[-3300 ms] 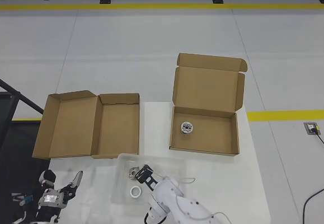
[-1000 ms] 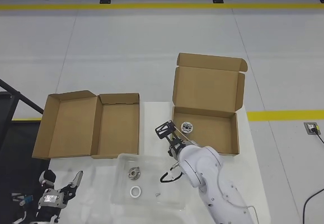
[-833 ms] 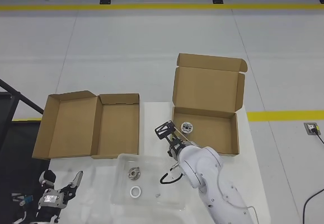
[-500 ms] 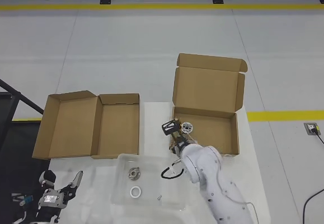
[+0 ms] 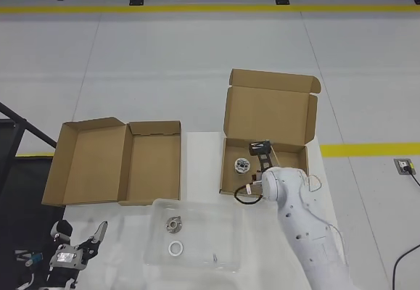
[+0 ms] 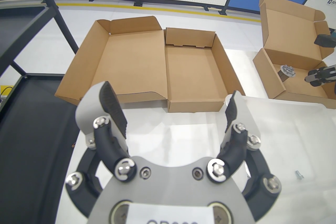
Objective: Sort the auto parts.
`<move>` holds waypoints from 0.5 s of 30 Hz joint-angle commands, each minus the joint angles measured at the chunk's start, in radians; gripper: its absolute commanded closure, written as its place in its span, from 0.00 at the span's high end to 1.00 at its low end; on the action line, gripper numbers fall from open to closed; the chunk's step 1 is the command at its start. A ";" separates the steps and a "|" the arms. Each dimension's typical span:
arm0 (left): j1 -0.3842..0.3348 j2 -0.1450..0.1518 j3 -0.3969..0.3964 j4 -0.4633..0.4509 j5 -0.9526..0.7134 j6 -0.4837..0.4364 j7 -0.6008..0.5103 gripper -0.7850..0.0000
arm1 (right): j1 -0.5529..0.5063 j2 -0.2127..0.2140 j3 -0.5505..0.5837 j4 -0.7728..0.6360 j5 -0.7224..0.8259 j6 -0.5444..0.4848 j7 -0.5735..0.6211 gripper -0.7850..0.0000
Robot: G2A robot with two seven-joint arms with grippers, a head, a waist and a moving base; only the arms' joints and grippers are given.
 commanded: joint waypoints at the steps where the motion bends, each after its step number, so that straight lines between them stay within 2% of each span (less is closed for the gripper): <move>1: 0.000 0.000 0.000 0.000 0.000 0.000 0.000 1.00 | 0.027 0.004 0.024 0.080 0.023 -0.025 -0.043 0.00; 9: 0.000 0.000 0.000 0.000 0.000 0.000 0.000 1.00 | 0.106 0.010 0.039 0.265 0.055 -0.069 -0.100 0.00; 10: 0.000 0.000 0.000 0.000 0.000 0.000 0.000 1.00 | 0.112 0.010 0.040 0.280 0.064 -0.073 -0.109 0.05; 12: 0.000 0.000 0.000 0.000 0.000 0.000 0.000 1.00 | 0.121 0.010 0.044 0.303 0.078 -0.078 -0.127 0.44; 14: 0.000 0.000 0.000 0.000 0.000 0.000 0.000 1.00 | 0.126 0.013 0.048 0.313 0.085 -0.085 -0.140 0.53; 15: 0.000 0.000 0.000 0.000 0.000 0.000 0.000 1.00 | 0.126 0.014 0.049 0.314 0.086 -0.087 -0.143 0.62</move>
